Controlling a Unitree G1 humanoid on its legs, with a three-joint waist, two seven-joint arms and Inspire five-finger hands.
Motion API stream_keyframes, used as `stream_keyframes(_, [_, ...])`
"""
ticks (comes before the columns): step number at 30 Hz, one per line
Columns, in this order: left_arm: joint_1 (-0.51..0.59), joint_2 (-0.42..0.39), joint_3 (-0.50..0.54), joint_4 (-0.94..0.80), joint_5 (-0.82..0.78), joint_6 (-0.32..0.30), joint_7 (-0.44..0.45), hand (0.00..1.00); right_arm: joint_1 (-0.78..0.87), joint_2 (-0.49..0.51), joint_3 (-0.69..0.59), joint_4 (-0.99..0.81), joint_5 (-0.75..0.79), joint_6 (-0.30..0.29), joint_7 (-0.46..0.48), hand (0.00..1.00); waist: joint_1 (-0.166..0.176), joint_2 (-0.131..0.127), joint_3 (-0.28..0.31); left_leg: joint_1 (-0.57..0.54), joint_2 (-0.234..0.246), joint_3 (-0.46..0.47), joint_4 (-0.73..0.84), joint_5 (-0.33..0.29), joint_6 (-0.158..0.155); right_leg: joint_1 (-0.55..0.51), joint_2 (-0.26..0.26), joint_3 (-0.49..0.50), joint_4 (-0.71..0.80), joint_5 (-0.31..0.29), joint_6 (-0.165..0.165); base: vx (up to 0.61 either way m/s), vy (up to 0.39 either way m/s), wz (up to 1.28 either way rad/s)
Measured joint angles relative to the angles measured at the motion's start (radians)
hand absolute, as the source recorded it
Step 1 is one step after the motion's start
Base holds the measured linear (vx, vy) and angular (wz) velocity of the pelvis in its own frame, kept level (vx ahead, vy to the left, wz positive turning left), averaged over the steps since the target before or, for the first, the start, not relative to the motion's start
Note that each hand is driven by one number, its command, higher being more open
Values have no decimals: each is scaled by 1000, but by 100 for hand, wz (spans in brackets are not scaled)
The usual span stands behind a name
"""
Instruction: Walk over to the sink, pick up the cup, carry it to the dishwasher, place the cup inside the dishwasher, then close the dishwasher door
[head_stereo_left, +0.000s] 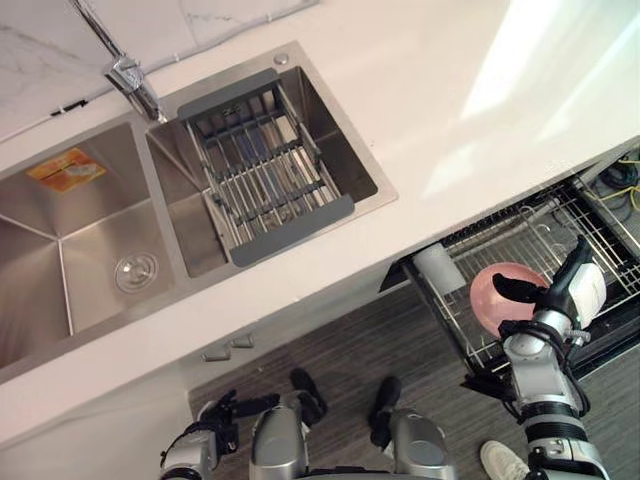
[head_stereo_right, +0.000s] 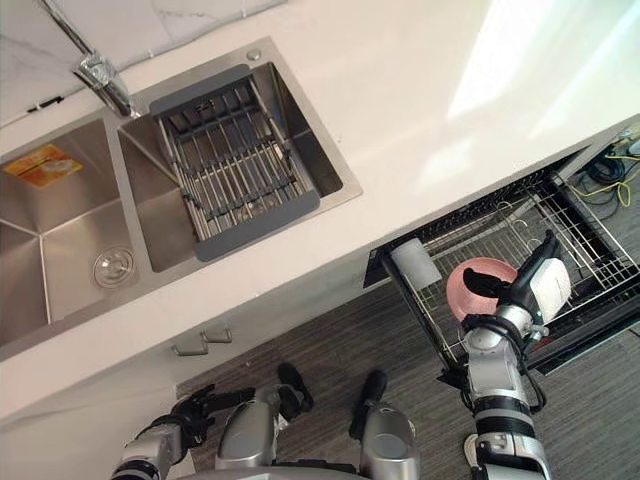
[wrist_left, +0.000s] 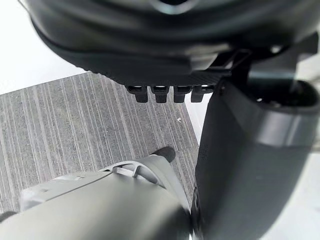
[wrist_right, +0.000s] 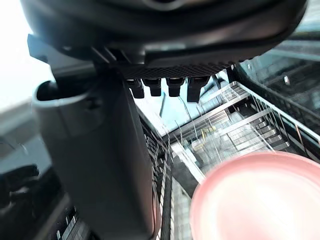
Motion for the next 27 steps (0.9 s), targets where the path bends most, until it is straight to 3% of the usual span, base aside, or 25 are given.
stream_keyframes(4, [3,4,6,0,43,18,-15,100,73,35,-160,-149,108,-54,-90,100,-28,-8,-11,15,-6,3,-10,-1,-2,19,3,2,-20,4,5,51,-10,-3])
stream_keyframes(8, [6,20,25,7,64,79,-28,100,169,105,-346,-209,333,-168,-181,100,-57,-48,-45,49,-6,7,-18,-4,-8,51,13,21,-52,5,7,67,-34,-15])
stream_keyframes(10, [17,19,24,14,39,106,-23,100,210,147,-416,-164,489,-249,-170,100,-75,-62,-69,57,-6,8,-19,-5,-9,64,15,22,-64,5,8,81,-44,-10])
stream_keyframes(12, [20,4,25,42,-23,118,4,100,259,211,-463,-62,720,-374,-55,100,-87,-66,-75,92,-6,18,-24,-8,-14,96,17,32,-73,2,11,43,-18,-16])
stream_keyframes(13, [20,-3,25,49,-39,122,13,100,277,230,-461,-38,762,-400,-15,100,-91,-65,-76,98,-6,21,-26,-9,-16,102,17,33,-75,1,11,5,-9,-13])
stream_keyframes(16, [27,-49,37,82,-134,135,52,100,345,355,-418,63,1012,-474,220,100,-95,-52,-104,118,-4,36,-54,-11,-37,107,26,41,-80,-1,9,-8,1,-8])
stream_keyframes(19, [32,-68,60,86,-152,134,73,100,347,418,-300,184,1323,-465,466,100,-80,-47,-119,133,-7,35,-70,-1,-53,119,25,34,-80,-1,8,-25,5,3])
stream_keyframes(22, [47,-88,80,88,-192,134,86,100,334,407,-220,237,1505,-392,679,100,-50,-30,-152,136,-26,21,-93,9,-53,126,13,9,-80,0,16,-24,42,18])
stream_keyframes(27, [51,-96,117,87,-209,133,79,100,323,357,-205,289,1534,-382,761,100,-24,-32,-156,133,-66,-28,-135,37,-43,138,-11,-46,-70,1,29,-7,58,32])
